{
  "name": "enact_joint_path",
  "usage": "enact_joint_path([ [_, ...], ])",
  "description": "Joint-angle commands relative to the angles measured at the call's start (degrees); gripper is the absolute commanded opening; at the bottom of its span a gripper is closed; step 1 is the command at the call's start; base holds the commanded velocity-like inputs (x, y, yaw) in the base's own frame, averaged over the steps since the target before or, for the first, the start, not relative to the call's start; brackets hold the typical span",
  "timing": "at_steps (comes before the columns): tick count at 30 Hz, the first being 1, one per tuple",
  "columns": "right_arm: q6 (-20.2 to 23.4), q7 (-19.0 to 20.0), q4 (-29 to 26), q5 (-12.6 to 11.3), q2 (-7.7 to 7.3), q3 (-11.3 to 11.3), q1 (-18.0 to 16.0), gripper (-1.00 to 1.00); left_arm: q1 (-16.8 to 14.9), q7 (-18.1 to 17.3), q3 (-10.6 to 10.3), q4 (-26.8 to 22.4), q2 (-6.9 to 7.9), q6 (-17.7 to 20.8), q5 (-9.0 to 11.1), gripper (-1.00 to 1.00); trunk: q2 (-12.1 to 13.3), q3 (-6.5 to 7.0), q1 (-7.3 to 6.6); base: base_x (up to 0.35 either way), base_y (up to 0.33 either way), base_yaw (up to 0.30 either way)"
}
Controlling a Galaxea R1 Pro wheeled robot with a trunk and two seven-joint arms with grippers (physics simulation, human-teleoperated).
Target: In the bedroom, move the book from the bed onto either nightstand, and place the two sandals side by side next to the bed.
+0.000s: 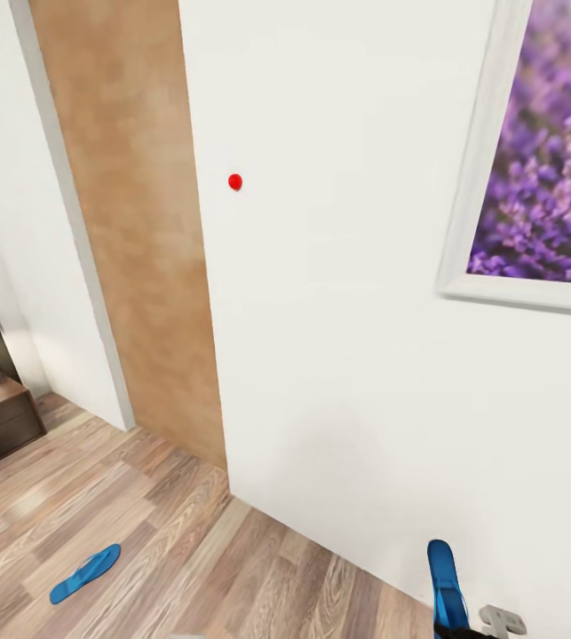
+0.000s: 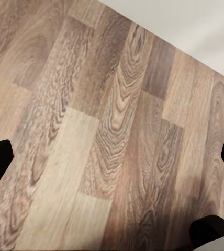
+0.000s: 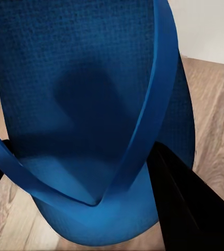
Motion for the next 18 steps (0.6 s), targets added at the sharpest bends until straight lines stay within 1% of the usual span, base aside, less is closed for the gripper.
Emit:
enact_joint_path([
  [1, 0.0, 0.25, 0.07, -0.15, -0.01, -0.39, -0.04, -1.0, -0.06, -0.05, -0.46, 0.07, 0.05, -0.23, 0.54, 1.0, -0.03, -0.06, 0.01, 0.124, -0.047, 0.18],
  [18, 0.0, 0.25, 0.07, -0.11, -0.01, -0.39, -0.03, -1.0, -0.07, -0.06, -0.47, 0.09, 0.05, -0.23, 0.54, 1.0, -0.03, -0.06, 0.01, 0.011, -0.004, 0.282],
])
